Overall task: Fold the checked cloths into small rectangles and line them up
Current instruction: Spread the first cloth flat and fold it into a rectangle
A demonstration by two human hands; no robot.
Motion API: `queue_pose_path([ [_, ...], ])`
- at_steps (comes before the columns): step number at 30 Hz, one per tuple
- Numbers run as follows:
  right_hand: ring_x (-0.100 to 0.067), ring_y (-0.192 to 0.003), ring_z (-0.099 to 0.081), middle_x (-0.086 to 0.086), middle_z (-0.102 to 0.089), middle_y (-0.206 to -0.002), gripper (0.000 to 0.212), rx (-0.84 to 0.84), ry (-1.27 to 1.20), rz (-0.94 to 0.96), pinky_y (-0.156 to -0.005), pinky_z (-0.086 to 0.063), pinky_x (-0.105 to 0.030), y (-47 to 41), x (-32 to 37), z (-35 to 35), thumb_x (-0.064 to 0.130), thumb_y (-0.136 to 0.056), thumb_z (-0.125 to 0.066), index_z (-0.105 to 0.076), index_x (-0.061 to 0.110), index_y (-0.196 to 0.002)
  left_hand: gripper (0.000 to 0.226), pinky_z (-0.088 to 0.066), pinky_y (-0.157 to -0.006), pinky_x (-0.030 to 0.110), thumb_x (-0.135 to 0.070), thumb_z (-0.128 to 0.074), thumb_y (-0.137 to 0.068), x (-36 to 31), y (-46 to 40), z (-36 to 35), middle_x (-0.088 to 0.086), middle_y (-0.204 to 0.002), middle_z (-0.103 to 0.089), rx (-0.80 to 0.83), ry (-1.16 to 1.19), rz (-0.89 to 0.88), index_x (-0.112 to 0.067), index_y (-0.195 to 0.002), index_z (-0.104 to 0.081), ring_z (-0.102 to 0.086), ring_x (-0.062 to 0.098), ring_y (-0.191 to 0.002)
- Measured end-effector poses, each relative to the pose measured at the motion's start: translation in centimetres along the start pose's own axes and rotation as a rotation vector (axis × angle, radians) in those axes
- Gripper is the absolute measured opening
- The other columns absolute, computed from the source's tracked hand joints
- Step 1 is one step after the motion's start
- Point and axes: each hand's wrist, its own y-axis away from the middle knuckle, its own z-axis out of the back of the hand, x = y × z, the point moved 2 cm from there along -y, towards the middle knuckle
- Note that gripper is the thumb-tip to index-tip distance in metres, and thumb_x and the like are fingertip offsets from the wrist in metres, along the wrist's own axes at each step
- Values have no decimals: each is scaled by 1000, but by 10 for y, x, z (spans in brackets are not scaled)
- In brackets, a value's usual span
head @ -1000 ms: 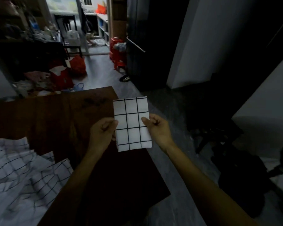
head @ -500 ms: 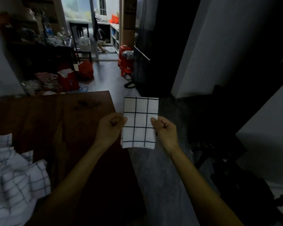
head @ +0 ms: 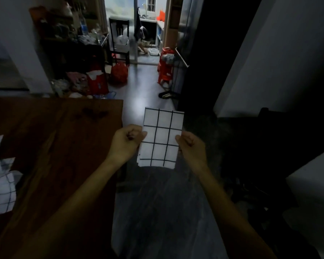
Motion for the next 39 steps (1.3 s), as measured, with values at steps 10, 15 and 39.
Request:
queue_pose_path([
  [10, -5, -84, -62, 4, -66, -91, 16, 39, 109, 23, -81, -52, -25, -150, -29, -20, 12, -90, -61, -60, 27, -86, 26, -51, -68, 18, -12, -65, -85, 71, -133, -48, 28, -86, -59, -102, 26, 114, 13, -86, -57, -58, 32, -77],
  [15, -6, -88, -65, 4, -69, -94, 23, 121, 117, 31, -83, -55, -35, -237, -39, -45, 12, -90, -60, -63, 35, -88, 19, -48, -60, 10, -13, -65, -85, 103, -213, -53, 24, -86, -62, -152, 62, 194, 6, -86, -61, -59, 19, -72],
  [39, 14, -83, -58, 22, -59, -88, 19, 535, 84, 251, -69, -45, -3, -699, -94, -107, 11, -90, -62, -63, 21, -106, 4, -52, -61, 18, -12, -60, -88, 171, -551, -149, 1, -85, -66, -391, -73, 328, -9, -89, -62, -66, 9, -74],
])
